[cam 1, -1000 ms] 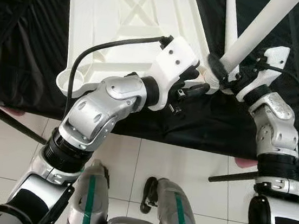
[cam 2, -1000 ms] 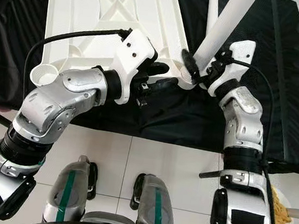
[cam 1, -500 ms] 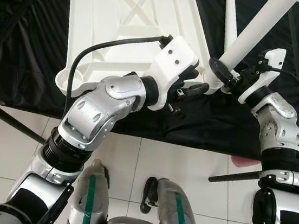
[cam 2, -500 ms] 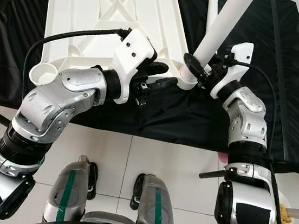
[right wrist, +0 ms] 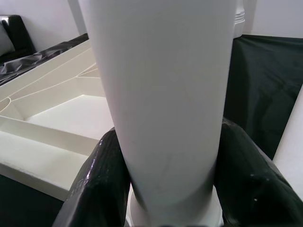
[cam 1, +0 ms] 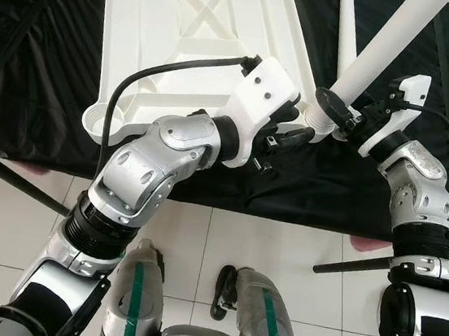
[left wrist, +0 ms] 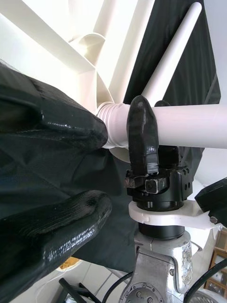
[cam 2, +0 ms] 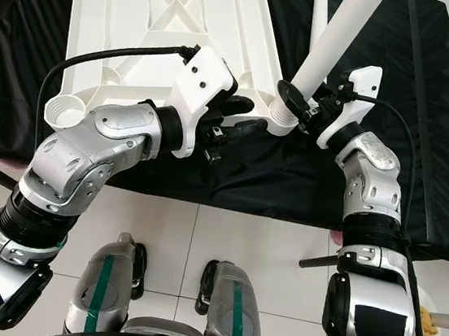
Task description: Building children table
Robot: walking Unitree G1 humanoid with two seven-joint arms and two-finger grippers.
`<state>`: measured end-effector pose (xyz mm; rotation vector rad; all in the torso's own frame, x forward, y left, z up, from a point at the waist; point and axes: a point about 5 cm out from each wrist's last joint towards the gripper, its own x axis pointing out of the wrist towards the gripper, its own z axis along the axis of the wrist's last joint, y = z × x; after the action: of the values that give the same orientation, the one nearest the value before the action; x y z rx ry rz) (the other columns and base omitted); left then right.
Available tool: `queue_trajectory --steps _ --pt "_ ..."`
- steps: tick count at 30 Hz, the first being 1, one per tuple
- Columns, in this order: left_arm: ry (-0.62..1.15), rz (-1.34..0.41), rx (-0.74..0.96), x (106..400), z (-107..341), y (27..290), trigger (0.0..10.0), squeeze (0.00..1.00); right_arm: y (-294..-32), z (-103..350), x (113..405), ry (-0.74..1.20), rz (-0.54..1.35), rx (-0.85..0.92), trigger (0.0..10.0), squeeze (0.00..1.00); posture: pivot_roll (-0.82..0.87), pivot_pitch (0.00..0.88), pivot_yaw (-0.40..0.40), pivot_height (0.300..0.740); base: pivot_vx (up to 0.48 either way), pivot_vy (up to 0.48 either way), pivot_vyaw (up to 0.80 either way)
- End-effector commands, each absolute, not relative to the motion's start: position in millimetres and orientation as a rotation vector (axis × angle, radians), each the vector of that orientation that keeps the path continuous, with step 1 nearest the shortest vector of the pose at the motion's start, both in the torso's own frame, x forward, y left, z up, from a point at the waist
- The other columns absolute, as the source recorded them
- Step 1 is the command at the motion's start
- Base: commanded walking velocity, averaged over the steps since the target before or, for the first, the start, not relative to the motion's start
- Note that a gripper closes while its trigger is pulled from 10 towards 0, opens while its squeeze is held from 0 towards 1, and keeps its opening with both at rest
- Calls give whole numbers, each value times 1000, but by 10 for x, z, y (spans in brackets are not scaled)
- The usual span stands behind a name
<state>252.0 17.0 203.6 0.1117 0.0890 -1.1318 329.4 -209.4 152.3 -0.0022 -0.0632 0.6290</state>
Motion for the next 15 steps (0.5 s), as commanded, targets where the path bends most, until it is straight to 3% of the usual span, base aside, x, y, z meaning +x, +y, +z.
queue_trajectory --steps 1,15 --pt "92 -1158 116 2493 2040 140 10000 0 -2112 1455 3256 -51 629 36 10000 0 50 23 -66 740 0 0 0" --pt "94 -1164 116 2481 2029 144 10000 0 -1966 1427 3205 -89 506 47 10000 0 53 15 -71 740 0 0 0"
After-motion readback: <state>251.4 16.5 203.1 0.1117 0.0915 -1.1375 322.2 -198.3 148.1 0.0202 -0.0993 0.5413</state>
